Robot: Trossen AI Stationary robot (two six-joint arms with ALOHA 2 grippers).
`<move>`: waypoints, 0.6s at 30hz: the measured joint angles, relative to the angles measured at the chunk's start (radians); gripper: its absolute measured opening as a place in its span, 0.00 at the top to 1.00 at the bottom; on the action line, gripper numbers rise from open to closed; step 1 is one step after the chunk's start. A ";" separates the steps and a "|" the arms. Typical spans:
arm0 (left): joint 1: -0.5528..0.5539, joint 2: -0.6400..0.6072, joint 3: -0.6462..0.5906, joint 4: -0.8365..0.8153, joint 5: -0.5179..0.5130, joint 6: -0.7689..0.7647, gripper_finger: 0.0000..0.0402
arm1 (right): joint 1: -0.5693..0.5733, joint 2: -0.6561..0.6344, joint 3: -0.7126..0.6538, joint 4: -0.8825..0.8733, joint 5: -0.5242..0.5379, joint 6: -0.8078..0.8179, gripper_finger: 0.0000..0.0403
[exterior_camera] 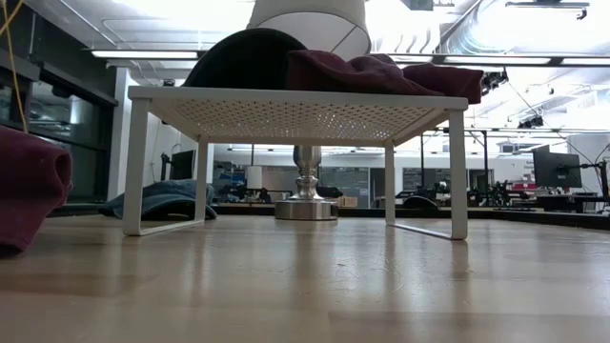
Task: Pick & Place hat
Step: Stack the red cap on top of the other red cap on the shelf
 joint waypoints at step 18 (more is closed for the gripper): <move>-0.082 0.000 -0.391 0.308 -0.007 -0.287 0.59 | 0.000 0.000 0.000 0.000 0.021 -0.041 0.56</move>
